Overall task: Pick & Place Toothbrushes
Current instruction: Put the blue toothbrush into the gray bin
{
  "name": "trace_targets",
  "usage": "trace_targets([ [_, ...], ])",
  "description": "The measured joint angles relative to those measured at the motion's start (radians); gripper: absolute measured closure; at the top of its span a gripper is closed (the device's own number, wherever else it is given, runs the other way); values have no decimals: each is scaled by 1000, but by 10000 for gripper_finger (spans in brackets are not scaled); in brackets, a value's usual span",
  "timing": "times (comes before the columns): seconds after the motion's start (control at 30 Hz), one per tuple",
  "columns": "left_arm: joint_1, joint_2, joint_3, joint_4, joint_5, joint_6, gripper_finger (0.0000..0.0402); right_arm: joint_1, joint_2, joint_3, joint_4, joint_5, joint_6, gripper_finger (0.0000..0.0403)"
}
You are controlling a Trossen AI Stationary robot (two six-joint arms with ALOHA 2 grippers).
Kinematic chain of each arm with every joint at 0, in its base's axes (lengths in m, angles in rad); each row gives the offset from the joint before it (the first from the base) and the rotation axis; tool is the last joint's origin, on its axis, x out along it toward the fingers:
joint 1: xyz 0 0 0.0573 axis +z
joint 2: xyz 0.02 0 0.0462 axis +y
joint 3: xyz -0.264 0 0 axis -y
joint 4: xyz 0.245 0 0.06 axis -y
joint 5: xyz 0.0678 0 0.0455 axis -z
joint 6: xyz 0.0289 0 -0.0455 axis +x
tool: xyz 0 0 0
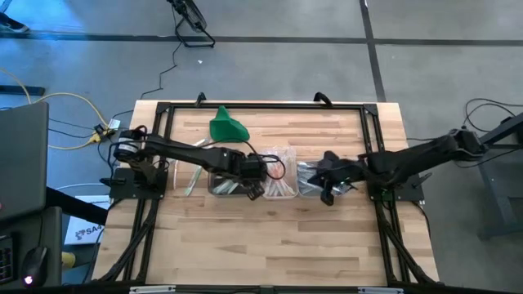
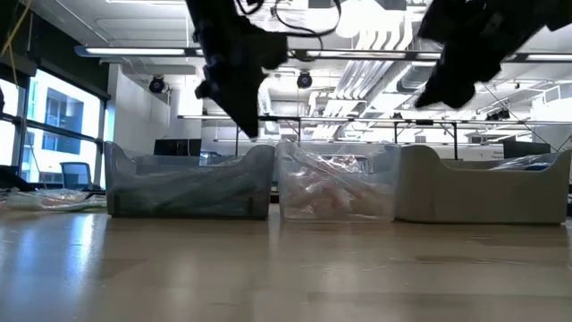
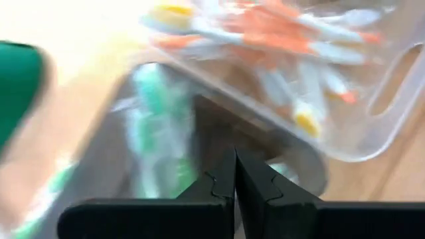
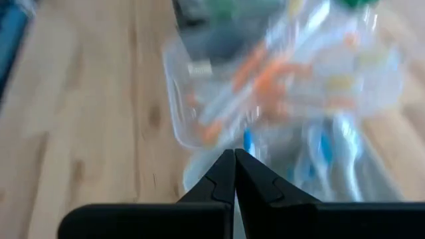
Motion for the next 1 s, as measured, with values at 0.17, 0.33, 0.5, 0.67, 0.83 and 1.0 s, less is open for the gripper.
trace_targets([
  [0.17,0,-79,16,-139,-93,4,401,-29,-121,4,13,-4,-73,400],
  [0.33,1,-180,16,-244,-163,-5,401,-67,-190,4,20,-2,-115,400],
  [0.5,1,-266,17,-305,-236,-15,401,-108,-201,4,24,53,-165,400],
  [0.67,18,-312,17,-457,-329,-55,401,-154,-192,3,80,136,-247,400],
  [0.83,112,-320,-2,-586,-323,-63,402,-222,-188,4,201,181,-311,401],
  [1.0,282,-321,-67,-569,-280,-14,402,-296,-188,4,290,175,-354,401],
])
